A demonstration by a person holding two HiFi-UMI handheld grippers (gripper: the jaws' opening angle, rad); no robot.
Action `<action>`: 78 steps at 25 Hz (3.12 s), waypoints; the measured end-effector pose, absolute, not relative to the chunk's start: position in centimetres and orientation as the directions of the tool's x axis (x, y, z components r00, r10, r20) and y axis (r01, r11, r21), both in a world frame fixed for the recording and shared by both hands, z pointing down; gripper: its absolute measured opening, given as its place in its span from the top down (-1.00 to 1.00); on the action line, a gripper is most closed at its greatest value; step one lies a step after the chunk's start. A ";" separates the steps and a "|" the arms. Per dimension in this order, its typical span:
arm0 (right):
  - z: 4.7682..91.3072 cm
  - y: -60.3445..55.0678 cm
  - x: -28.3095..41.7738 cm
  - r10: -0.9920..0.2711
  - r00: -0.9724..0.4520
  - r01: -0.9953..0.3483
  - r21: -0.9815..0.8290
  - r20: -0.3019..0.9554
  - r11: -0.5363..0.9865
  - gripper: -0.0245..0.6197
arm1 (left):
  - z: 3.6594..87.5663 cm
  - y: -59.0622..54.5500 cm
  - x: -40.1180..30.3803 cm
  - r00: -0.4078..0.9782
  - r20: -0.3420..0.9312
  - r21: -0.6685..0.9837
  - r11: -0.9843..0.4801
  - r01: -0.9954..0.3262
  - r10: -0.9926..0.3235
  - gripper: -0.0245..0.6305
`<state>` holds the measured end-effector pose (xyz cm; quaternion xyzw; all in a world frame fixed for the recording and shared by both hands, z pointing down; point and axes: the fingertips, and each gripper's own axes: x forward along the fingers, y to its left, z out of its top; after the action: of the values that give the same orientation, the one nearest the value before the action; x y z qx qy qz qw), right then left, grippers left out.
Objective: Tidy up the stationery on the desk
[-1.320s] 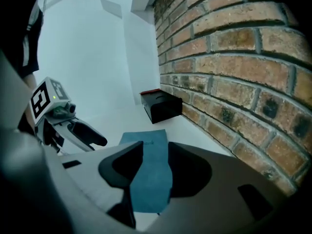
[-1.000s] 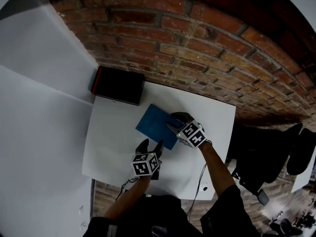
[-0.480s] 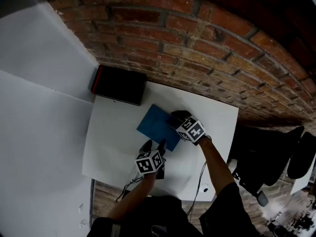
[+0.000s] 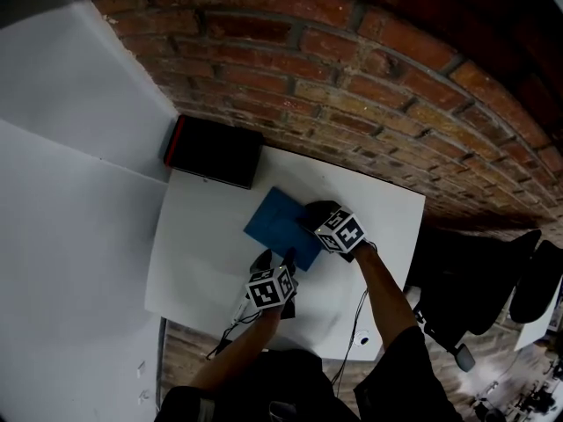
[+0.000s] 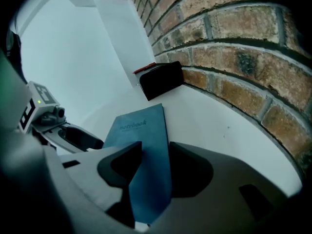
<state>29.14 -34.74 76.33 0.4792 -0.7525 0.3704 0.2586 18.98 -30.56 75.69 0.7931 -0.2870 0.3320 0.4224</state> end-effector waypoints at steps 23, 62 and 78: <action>74.1 -32.5 30.6 -0.624 -0.356 -0.916 -0.393 0.696 0.085 0.78 | 75.1 -34.1 17.5 0.614 0.758 0.443 -0.518 -0.732 -0.220 0.89; 75.6 -30.4 29.0 -0.659 -0.299 -0.857 -0.499 0.690 -0.133 0.79 | 75.7 -36.6 16.2 0.598 0.765 0.463 -0.439 -0.770 -0.241 0.78; 75.4 -31.4 24.5 -0.698 -0.317 -0.778 -0.597 0.642 -0.196 0.80 | 75.9 -39.9 13.0 0.616 0.768 0.458 -0.520 -0.721 -0.177 0.79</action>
<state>24.49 -31.42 75.38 0.5830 -0.6328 0.5081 0.0390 12.98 -39.86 75.88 0.8037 -0.2794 0.3377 0.4025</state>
